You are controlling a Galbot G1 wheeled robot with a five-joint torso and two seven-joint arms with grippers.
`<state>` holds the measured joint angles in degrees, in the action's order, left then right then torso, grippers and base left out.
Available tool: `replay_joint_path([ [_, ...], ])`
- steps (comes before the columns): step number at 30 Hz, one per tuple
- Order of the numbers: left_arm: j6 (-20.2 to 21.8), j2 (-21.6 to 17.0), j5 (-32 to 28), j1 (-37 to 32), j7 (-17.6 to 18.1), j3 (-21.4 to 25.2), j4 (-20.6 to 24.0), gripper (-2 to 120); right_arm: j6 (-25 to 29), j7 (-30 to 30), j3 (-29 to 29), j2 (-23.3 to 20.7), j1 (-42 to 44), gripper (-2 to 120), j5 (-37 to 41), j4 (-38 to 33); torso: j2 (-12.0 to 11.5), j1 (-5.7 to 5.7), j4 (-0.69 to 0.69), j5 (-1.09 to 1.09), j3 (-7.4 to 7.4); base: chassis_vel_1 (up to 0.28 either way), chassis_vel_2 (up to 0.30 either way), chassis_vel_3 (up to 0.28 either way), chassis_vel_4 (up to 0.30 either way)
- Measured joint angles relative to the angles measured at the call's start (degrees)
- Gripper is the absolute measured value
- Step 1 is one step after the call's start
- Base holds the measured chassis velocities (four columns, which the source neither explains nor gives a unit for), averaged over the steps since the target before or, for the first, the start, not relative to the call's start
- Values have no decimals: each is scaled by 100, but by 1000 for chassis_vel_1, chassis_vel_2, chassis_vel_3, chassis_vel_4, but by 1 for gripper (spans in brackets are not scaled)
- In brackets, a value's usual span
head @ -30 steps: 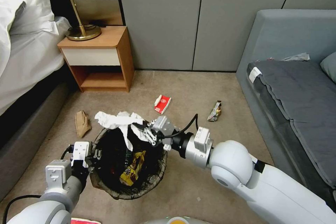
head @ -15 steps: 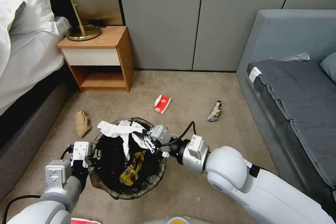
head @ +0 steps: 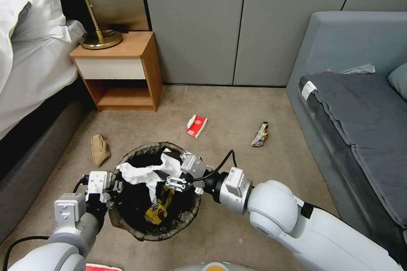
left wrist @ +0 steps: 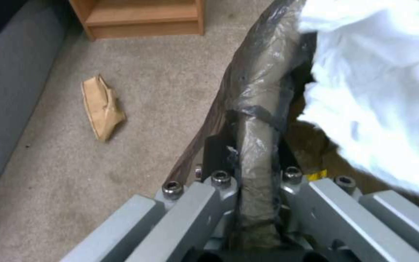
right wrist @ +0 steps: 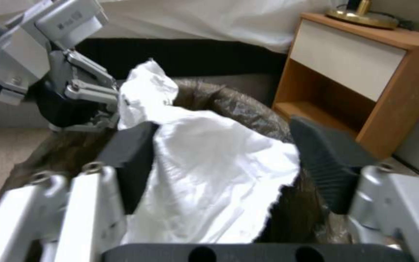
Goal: Pick up the trash bin, then pick up the garbage from the floor and place it into the trash bin.
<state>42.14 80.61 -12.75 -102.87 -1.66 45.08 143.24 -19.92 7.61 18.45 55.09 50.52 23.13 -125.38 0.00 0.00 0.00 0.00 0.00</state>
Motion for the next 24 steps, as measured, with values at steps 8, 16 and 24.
replay_joint_path([
  [8,0,5,-2,15,-3,-18,0,0,1,-50,-75,-70,39,98,23,-98,0,0,0,0,0,0,0,0,0],
  [16,0,0,0,21,-9,-39,0,0,-27,-118,-233,-180,126,100,115,-266,0,0,-1,0,0,0,0,0,0],
  [24,0,-3,3,26,-17,-76,0,0,-78,-139,-425,-246,222,100,186,-394,0,0,0,0,0,0,0,0,0],
])
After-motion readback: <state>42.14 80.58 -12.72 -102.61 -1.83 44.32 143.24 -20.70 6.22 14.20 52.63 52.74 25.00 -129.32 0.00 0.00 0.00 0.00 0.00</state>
